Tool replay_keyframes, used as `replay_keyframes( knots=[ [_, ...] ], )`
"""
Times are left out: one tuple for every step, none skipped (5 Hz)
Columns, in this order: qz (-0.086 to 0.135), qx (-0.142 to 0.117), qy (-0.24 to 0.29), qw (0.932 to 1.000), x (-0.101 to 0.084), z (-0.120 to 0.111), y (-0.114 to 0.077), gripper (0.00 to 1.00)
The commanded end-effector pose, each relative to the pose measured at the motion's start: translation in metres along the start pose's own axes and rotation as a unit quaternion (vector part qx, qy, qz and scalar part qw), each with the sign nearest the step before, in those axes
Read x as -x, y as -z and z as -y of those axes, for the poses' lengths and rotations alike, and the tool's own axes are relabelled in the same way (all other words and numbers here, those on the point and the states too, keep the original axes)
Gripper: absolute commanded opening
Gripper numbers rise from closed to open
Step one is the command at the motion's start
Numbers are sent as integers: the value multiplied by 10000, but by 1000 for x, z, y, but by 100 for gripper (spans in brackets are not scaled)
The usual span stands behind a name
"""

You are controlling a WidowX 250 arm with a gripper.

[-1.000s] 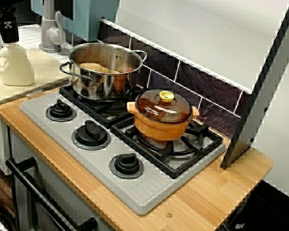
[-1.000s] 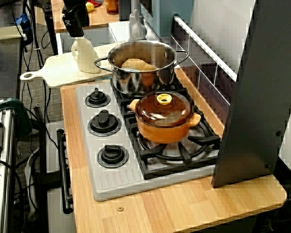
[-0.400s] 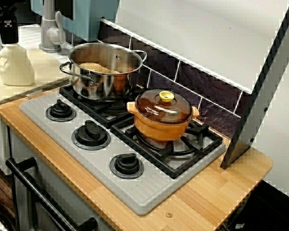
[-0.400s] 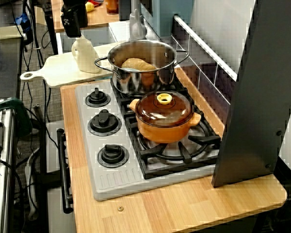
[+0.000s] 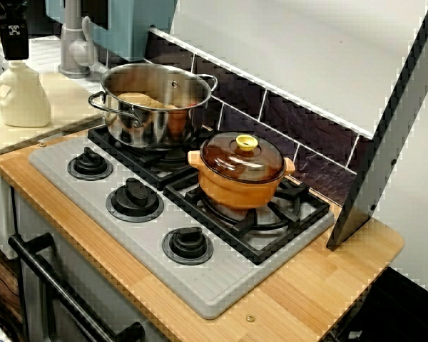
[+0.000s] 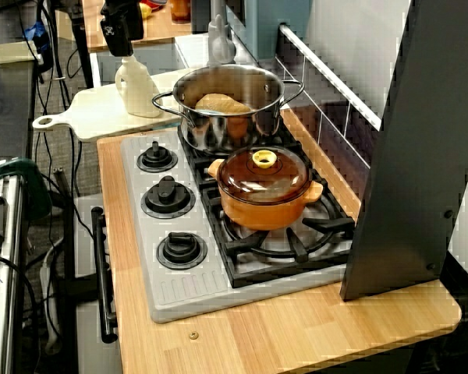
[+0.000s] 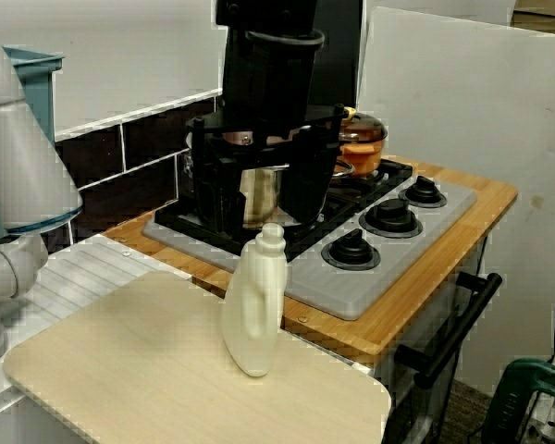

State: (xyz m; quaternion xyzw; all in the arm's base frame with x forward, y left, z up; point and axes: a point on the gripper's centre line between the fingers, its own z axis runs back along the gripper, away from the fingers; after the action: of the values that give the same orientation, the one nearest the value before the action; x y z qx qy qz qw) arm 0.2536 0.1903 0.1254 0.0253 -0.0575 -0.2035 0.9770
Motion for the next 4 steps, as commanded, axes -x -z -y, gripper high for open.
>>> replay_keyframes(
  knots=[
    [102, -219, -3, 9997, -2, 9, 1, 100],
    [112, -243, -26, 9996, -2, 11, 3, 100],
    [71, -320, -106, 9994, -2, 14, 13, 100],
    [38, -430, -186, 9989, -4, 14, 21, 100]
  ],
)
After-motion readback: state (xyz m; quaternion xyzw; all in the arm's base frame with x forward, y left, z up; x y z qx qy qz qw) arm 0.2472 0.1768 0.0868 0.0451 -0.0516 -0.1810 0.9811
